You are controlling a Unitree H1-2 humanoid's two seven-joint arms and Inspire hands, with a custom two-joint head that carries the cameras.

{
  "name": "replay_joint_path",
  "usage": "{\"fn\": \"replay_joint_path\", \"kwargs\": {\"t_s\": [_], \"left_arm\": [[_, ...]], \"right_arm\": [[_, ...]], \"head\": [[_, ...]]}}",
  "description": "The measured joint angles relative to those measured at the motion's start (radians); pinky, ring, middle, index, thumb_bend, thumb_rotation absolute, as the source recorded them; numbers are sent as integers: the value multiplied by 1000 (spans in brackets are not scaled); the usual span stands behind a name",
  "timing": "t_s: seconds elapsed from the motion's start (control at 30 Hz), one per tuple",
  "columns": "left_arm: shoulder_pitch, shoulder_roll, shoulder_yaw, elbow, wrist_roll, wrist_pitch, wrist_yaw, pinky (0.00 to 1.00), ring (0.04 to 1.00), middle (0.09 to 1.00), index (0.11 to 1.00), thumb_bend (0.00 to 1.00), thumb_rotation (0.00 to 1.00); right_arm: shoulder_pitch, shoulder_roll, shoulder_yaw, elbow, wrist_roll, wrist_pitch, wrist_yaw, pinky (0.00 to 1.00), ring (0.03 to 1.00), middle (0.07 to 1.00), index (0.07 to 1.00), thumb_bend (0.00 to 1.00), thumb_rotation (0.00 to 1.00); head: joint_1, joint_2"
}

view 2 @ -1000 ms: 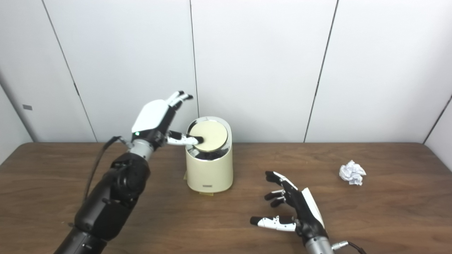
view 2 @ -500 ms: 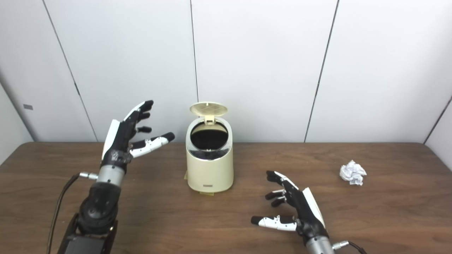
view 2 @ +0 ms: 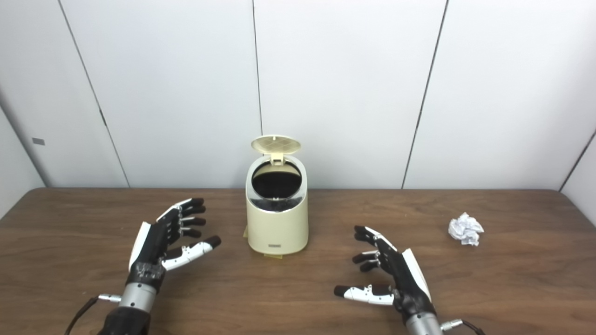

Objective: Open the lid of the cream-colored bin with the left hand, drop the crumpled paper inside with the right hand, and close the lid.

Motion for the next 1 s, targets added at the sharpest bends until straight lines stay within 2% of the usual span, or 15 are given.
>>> {"fn": "replay_joint_path", "kwargs": {"t_s": [0.13, 0.17, 0.2, 0.3, 0.37, 0.47, 0.57, 0.6, 0.67, 0.8, 0.87, 1.0], "left_arm": [[12, -1, -22, 27, 2, -28, -8, 565, 677, 756, 837, 802, 135], [12, 1, -23, 27, 2, -36, -7, 559, 677, 755, 835, 812, 132], [12, 2, -23, 29, 2, -40, -7, 558, 680, 756, 836, 818, 131], [11, 4, -23, 42, -5, -55, -7, 566, 685, 758, 838, 817, 123], [8, 5, -22, 50, -10, -71, -8, 563, 683, 758, 838, 797, 94], [2, 8, -22, 61, -14, -76, -11, 581, 695, 759, 836, 786, 53], [-5, 18, -20, 73, -25, -77, -28, 591, 703, 762, 834, 783, 53], [-9, 20, -19, 79, -31, -77, -31, 586, 702, 761, 833, 782, 53], [-11, 25, -17, 89, -35, -87, -32, 585, 699, 761, 833, 772, 43], [-16, 30, -17, 95, -37, -105, -34, 584, 702, 764, 831, 759, 6], [-16, 32, -14, 95, -38, -105, -35, 593, 705, 765, 830, 759, 3], [-18, 37, -11, 100, -42, -107, -39, 620, 715, 772, 837, 754, 21]], "right_arm": [[-5, -51, -23, -29, -17, 3, 6, 549, 646, 809, 816, 793, 131], [-9, -76, -36, -49, -24, 14, 11, 565, 656, 802, 816, 791, 104], [-17, -102, -49, -61, -30, 23, 14, 576, 664, 799, 817, 788, 93], [-58, -213, -83, -68, -60, 45, 29, 600, 681, 794, 811, 797, 73], [-90, -288, -99, -34, -67, 39, 39, 629, 703, 793, 791, 828, 53], [-126, -360, -128, 17, -89, 39, 39, 613, 705, 772, 760, 863, 59], [-139, -385, -130, -25, -178, 103, 31, 640, 746, 770, 751, 876, 94], [-143, -388, -131, -32, -200, 116, 28, 630, 761, 774, 748, 884, 72], [-169, -392, -138, -20, -222, 135, 19, 636, 799, 799, 752, 909, 36], [-214, -434, -159, 10, -250, 200, 20, 694, 840, 820, 791, 888, 88], [-232, -467, -157, 18, -261, 228, 33, 719, 851, 828, 809, 884, 117], [-273, -515, -118, 79, -286, 290, 86, 743, 892, 878, 837, 863, 154]], "head": [[-51, -8], [-81, -15], [-81, -15], [-144, -32], [-193, -47], [-227, -63], [-249, -71], [-256, -74], [-279, -78], [-298, -81], [-299, -81], [-310, -86]]}}
